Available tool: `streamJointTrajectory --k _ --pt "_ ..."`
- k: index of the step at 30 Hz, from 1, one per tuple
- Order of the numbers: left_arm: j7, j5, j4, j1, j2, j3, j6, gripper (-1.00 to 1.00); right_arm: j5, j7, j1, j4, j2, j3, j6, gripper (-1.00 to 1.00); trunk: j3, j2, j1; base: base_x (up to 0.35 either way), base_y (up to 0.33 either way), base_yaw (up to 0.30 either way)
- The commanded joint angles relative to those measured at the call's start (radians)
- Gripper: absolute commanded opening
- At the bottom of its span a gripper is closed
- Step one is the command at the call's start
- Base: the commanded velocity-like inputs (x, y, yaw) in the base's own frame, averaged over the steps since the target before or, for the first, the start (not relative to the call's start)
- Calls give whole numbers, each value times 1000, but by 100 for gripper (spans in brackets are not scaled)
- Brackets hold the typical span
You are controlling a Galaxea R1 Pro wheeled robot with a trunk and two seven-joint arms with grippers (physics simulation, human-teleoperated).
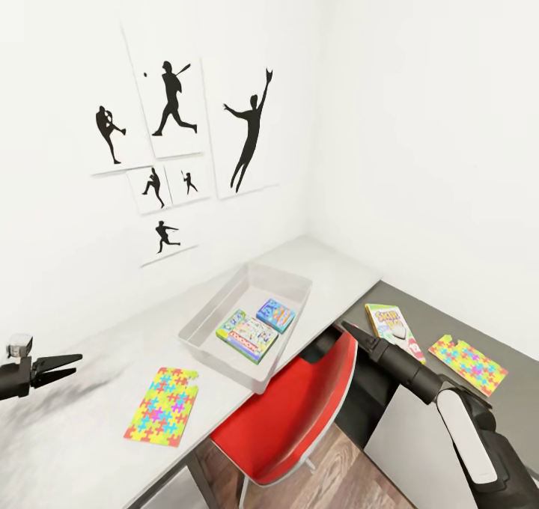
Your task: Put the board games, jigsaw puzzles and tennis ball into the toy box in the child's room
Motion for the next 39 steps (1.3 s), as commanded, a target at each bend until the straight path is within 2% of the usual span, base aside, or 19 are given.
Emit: streamJointTrajectory --k 1,9,21,27,29,35,39 --pt "-7 -7 -1 0 0 3 10 100 -6 0 0 0 0 0 6 100 -1 -2 1 0 0 0" --pt "-7 -6 -1 3 -2 26 6 100 2 1 1 1 0 -1 1 100 0 -2 1 0 0 0" --pt "-7 -6 -1 3 -3 31 5 100 3 -16 1 3 1 -1 0 100 1 -2 1 0 0 3" --pt "-7 -6 -1 3 -3 32 5 100 7 -36 1 2 1 0 0 100 3 -2 1 -15 0 155" --pt "-7 -6 -1 3 -2 32 5 100 13 -40 1 3 1 0 0 100 5 -2 1 -78 0 230" --pt "-7 -6 -1 3 -2 33 5 100 72 -51 1 2 3 2 0 100 8 -2 1 -149 0 255" --pt "-7 -6 -1 3 -2 33 5 100 87 -52 1 2 4 2 0 100 11 -2 1 -233 0 264"
